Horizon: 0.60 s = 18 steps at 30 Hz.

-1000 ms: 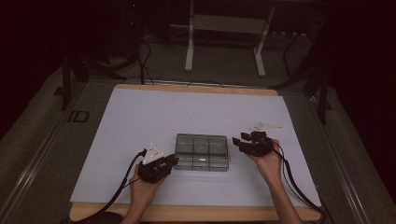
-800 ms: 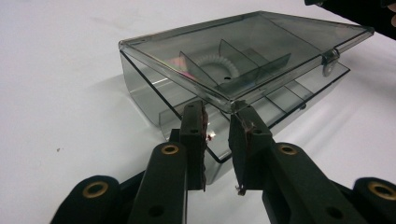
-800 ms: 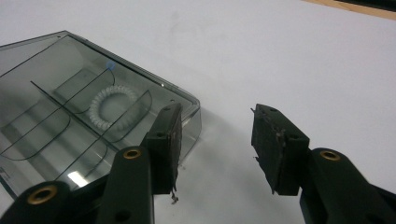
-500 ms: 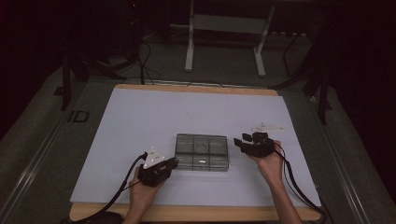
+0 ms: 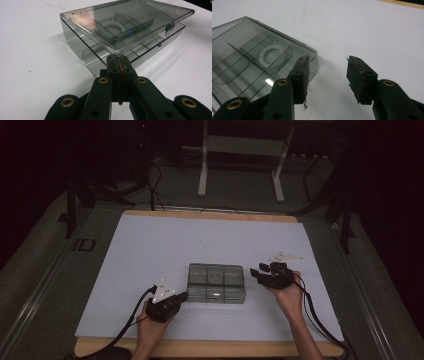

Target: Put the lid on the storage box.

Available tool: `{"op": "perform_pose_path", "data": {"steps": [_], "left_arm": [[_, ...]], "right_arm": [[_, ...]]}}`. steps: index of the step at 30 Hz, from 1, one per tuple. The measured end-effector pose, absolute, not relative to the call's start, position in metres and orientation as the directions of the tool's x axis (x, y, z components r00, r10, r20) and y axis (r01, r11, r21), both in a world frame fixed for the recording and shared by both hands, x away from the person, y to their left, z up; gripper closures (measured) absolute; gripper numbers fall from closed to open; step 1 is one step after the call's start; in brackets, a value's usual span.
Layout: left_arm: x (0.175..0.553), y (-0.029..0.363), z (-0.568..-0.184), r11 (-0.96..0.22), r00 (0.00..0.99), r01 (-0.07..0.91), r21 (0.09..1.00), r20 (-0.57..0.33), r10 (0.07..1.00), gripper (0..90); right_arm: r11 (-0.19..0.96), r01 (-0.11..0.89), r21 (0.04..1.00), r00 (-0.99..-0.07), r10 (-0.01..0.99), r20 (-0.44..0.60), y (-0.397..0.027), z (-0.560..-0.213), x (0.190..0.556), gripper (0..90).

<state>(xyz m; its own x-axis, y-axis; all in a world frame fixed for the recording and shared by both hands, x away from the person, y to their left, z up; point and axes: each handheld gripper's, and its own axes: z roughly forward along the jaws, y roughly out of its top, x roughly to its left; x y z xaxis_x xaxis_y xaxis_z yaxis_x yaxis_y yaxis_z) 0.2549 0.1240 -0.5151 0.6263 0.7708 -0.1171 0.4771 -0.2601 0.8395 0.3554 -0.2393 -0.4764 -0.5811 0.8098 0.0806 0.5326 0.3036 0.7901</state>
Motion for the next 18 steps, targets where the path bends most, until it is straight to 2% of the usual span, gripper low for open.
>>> {"op": "perform_pose_path", "data": {"steps": [18], "left_arm": [[0.2521,0.1266,-0.5235,-0.276,0.63,0.492,0.825,-0.119,0.767,87.1]], "right_arm": [[0.306,0.533,0.789,-0.586,0.806,0.083,-0.2386,-0.4778,0.3549,52.9]]}}
